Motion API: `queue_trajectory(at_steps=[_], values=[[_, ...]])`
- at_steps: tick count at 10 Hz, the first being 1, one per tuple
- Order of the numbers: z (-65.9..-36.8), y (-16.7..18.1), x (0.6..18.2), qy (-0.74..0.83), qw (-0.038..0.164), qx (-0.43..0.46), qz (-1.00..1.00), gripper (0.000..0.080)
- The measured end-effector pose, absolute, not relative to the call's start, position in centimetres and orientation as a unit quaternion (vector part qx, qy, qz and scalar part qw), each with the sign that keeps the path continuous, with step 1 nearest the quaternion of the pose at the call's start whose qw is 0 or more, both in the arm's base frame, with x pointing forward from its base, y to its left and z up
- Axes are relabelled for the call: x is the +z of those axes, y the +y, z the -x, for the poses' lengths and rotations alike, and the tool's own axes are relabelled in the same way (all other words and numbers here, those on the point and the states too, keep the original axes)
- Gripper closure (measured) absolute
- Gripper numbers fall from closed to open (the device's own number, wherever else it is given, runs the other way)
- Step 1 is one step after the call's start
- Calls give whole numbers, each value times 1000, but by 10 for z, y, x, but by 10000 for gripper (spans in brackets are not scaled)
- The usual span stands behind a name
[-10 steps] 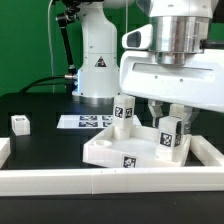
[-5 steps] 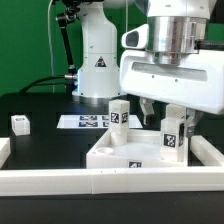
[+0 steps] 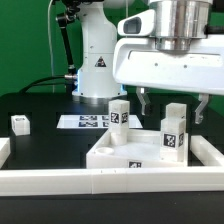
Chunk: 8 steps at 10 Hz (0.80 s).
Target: Assemble square table
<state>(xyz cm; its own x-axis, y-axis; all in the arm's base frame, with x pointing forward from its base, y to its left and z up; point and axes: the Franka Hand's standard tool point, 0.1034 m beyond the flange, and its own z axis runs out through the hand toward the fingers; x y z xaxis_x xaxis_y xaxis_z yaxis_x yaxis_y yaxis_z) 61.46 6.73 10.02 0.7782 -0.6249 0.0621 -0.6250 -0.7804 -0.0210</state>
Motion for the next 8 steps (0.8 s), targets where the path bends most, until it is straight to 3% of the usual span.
queue_trajectory(at_steps=[4,8], values=[[-614,66,100,-301,5,33,-953,150],[-595,27,120,-105,3,29,-994,150]])
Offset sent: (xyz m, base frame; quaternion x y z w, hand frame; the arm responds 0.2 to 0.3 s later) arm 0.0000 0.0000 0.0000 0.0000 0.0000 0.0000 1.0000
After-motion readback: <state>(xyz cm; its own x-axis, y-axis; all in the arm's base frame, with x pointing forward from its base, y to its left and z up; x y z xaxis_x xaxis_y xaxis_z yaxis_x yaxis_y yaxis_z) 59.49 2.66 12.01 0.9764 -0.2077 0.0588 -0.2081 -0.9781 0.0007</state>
